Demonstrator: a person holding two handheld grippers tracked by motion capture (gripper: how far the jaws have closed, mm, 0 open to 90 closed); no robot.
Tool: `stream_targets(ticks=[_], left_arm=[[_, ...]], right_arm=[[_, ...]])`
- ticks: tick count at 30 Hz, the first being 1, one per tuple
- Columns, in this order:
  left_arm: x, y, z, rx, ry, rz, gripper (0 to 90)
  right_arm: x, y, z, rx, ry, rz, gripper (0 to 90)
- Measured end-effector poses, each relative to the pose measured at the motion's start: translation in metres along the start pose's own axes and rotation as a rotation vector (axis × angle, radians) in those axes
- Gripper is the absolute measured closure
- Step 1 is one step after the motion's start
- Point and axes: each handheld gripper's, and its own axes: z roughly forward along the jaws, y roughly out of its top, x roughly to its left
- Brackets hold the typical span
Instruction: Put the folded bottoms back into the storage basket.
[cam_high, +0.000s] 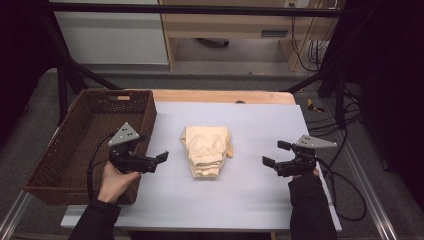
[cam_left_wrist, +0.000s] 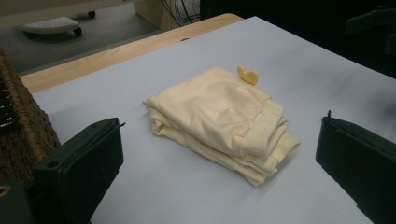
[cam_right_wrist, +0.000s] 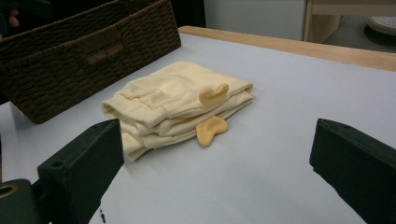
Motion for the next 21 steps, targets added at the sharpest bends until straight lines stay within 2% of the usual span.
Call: stream_targets(ticks=[12, 21], left_arm=[[-0.013, 0.001, 0.006, 0.001, -0.029, 0.013, 0.5], [-0.023, -0.001, 0.017, 0.024, -0.038, 0.019, 0.5]], right_arm=[[0.000, -0.001, 0.001, 0.005, -0.003, -0.001, 3.2], [0.000, -0.001, 0.001, 0.007, -0.006, 0.000, 3.2]])
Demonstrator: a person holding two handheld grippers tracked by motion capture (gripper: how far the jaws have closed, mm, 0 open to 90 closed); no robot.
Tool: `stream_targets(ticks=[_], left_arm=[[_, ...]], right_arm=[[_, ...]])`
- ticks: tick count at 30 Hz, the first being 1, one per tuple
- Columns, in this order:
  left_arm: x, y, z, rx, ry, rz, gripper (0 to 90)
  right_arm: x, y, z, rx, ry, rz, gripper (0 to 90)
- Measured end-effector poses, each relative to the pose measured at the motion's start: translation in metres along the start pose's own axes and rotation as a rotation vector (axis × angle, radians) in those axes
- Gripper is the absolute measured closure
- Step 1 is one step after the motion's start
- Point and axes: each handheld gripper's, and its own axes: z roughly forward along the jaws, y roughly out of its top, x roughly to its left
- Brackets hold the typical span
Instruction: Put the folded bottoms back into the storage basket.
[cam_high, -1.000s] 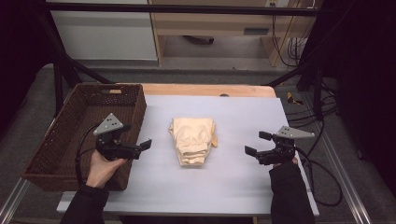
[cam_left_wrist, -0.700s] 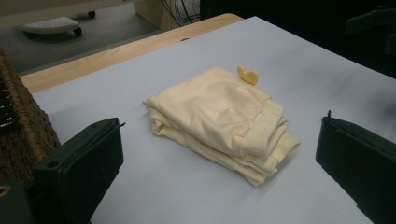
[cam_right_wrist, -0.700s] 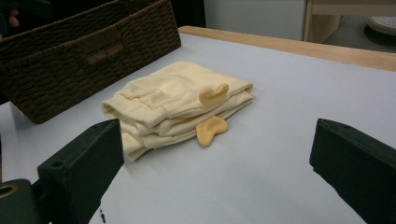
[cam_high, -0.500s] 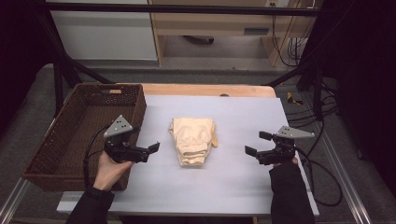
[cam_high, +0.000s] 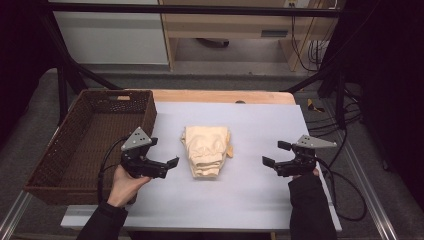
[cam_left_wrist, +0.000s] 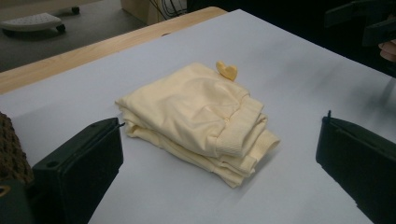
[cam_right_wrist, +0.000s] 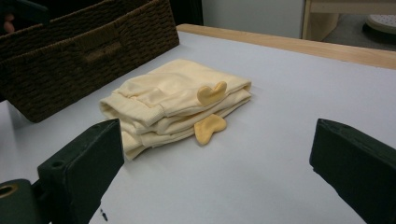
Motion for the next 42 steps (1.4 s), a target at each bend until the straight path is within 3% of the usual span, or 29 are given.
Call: stream_targets(ticks=[21, 42], left_arm=[[-0.014, -0.010, 0.034, 0.059, -0.008, 0.003, 0.5], [-0.007, -0.008, 0.054, 0.079, 0.012, -0.024, 0.5]], right_arm=[[-0.001, 0.000, -0.001, -0.001, -0.002, 0.000, 3.2], [-0.001, 0.000, -0.001, -0.001, -0.001, -0.001, 3.2]])
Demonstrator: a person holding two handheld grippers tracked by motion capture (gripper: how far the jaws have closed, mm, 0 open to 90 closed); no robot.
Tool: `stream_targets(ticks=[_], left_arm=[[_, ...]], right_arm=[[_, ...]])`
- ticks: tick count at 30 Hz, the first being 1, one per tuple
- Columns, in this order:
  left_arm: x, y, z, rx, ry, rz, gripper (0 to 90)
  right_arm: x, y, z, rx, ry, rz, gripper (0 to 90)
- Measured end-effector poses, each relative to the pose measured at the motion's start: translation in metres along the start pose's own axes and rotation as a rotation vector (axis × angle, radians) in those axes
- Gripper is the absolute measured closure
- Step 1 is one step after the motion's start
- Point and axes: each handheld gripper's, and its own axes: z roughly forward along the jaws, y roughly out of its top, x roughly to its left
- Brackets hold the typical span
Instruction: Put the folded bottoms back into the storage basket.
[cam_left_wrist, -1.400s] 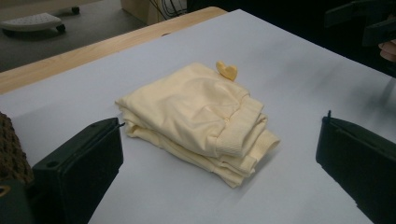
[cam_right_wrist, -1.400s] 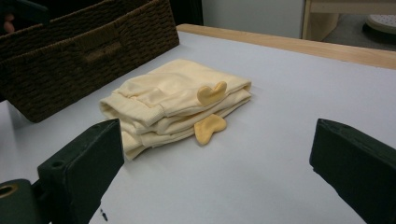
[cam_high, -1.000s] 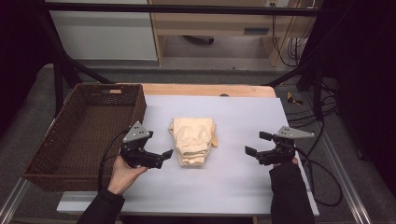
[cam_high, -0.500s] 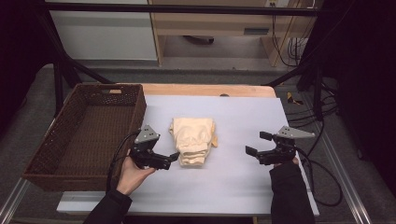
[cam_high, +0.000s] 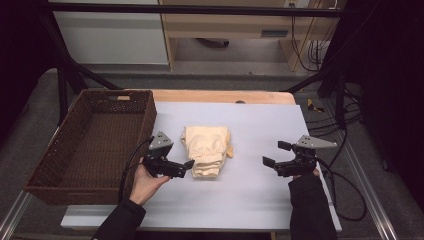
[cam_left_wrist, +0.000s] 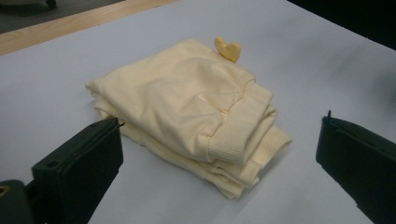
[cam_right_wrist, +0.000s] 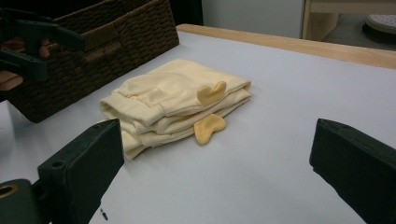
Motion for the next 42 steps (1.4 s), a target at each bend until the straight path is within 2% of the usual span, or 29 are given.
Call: stream_targets(ticks=[16, 21, 25, 27, 28, 35, 42], left_arm=[[0.010, 0.009, 0.022, 0.009, 0.038, -0.052, 0.5], [0.015, 0.007, 0.033, 0.024, 0.042, -0.084, 0.5], [0.020, 0.006, 0.039, 0.035, 0.056, -0.102, 0.5], [0.023, 0.004, 0.043, 0.048, 0.083, -0.105, 0.5], [0.023, 0.004, 0.043, 0.048, 0.083, -0.105, 0.5], [0.035, 0.001, 0.053, 0.070, 0.107, -0.146, 1.3], [0.046, -0.001, 0.062, 0.089, 0.100, -0.204, 4.0]], right_arm=[[0.000, 0.000, 0.000, 0.003, 0.000, 0.001, 3.2], [0.000, 0.000, 0.000, 0.001, 0.000, 0.000, 3.2], [0.000, 0.000, 0.000, 0.003, 0.000, 0.000, 3.2], [0.000, 0.000, 0.000, 0.003, 0.000, 0.000, 3.2], [0.000, 0.000, 0.000, 0.003, 0.000, 0.000, 3.2], [0.000, 0.000, 0.001, 0.004, -0.001, 0.001, 3.2], [0.000, 0.000, 0.001, 0.004, 0.000, 0.001, 3.2]])
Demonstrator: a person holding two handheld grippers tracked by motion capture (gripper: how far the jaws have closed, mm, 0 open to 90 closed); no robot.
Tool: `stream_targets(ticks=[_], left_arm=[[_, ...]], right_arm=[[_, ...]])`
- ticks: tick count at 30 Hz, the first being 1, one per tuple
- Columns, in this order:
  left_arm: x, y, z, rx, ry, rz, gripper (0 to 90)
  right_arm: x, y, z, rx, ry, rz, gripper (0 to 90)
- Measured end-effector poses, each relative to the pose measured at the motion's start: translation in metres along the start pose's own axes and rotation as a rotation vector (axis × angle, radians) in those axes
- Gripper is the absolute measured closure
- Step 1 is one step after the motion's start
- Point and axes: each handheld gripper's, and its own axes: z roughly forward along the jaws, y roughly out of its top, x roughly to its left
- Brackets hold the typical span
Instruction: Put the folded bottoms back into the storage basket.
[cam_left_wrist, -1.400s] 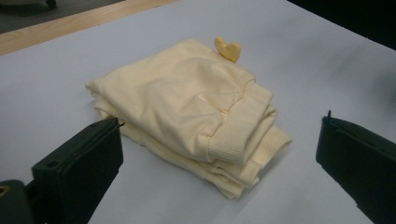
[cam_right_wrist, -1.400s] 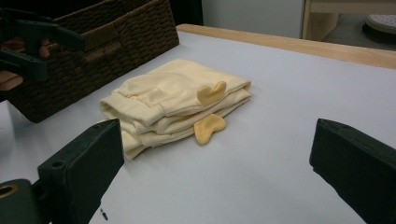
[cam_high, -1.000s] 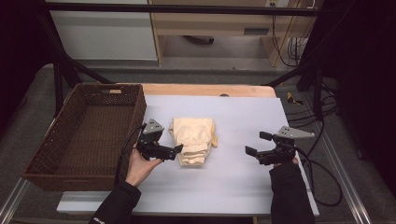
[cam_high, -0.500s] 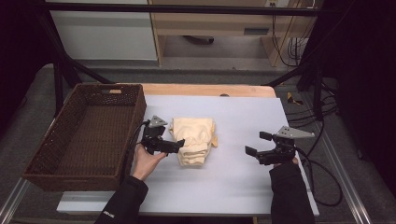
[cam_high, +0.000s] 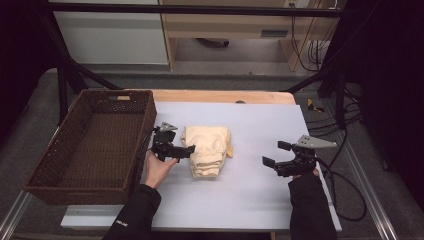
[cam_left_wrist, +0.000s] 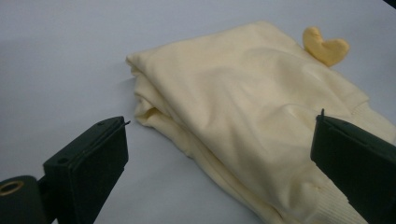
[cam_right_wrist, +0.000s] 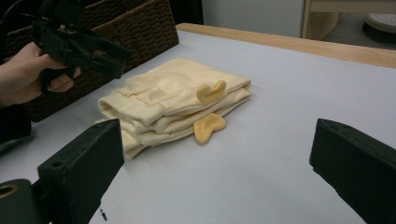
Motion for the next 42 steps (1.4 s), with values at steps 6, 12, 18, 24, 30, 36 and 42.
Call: stream_targets(ticks=[6, 12, 18, 24, 30, 36, 42], left_arm=[[0.007, -0.001, 0.008, 0.022, 0.006, -0.031, 7.0], [0.011, -0.003, 0.017, 0.042, 0.009, -0.063, 10.6], [0.013, -0.004, 0.025, 0.047, -0.038, -0.101, 16.8], [0.016, -0.006, 0.034, 0.064, -0.065, -0.132, 19.4], [0.017, -0.008, 0.041, 0.065, -0.088, -0.145, 25.7], [0.018, -0.008, 0.046, 0.068, -0.084, -0.157, 28.3], [0.020, -0.009, 0.051, 0.061, -0.096, -0.183, 32.0]], right_arm=[[0.000, 0.000, 0.000, 0.000, 0.001, 0.002, 3.2], [0.000, 0.000, 0.000, 0.000, 0.000, 0.001, 3.2], [-0.001, 0.000, 0.000, -0.001, 0.001, 0.003, 3.2], [-0.001, 0.000, 0.000, -0.005, 0.002, 0.002, 3.2], [-0.001, 0.000, 0.000, -0.005, 0.003, 0.002, 3.2], [-0.001, 0.000, 0.000, -0.006, 0.004, 0.003, 3.2], [-0.001, 0.000, 0.000, -0.007, 0.004, 0.004, 3.2]])
